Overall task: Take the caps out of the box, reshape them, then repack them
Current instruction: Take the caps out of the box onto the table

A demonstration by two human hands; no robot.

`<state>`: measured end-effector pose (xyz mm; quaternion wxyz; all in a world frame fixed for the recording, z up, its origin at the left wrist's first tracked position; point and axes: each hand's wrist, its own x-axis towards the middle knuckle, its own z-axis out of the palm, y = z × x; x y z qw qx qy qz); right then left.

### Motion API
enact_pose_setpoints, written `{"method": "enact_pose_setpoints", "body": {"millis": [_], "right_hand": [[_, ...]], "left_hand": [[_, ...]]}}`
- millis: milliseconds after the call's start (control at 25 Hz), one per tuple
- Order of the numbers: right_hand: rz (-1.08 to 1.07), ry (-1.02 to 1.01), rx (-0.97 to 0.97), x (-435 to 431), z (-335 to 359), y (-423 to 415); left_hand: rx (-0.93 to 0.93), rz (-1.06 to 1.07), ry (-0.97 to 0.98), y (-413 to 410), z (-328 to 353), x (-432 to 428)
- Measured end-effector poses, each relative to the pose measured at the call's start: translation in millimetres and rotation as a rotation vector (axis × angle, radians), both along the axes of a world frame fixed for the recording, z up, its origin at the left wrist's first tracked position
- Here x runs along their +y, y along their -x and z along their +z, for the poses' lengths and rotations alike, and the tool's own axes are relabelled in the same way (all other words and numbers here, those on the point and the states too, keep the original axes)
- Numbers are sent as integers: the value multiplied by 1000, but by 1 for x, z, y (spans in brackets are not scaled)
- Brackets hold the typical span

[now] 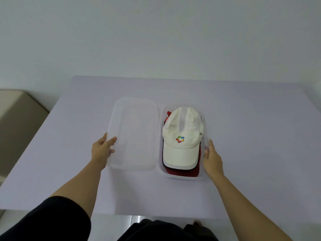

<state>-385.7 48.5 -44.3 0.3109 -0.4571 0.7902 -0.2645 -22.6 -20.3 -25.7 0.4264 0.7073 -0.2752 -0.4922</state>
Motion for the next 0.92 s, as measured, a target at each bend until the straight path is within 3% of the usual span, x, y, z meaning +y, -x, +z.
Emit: {"method": "enact_pose_setpoints", "body": {"millis": [440,680,840,920], "right_hand": [[55,-28,-31,-6,0,0],[137,-98,-79,-6,4,0],[262,-6,253,-3,18,-6],[426,51,368,-5,28,-13]], "left_hand": [[-120,-143,-95,-6,-31,-10],[-482,-286,-260,-9,-47,-14],[-615,-376,-330,-2,-45,-13],[-684,-419,-363,1,-42,-13]]}}
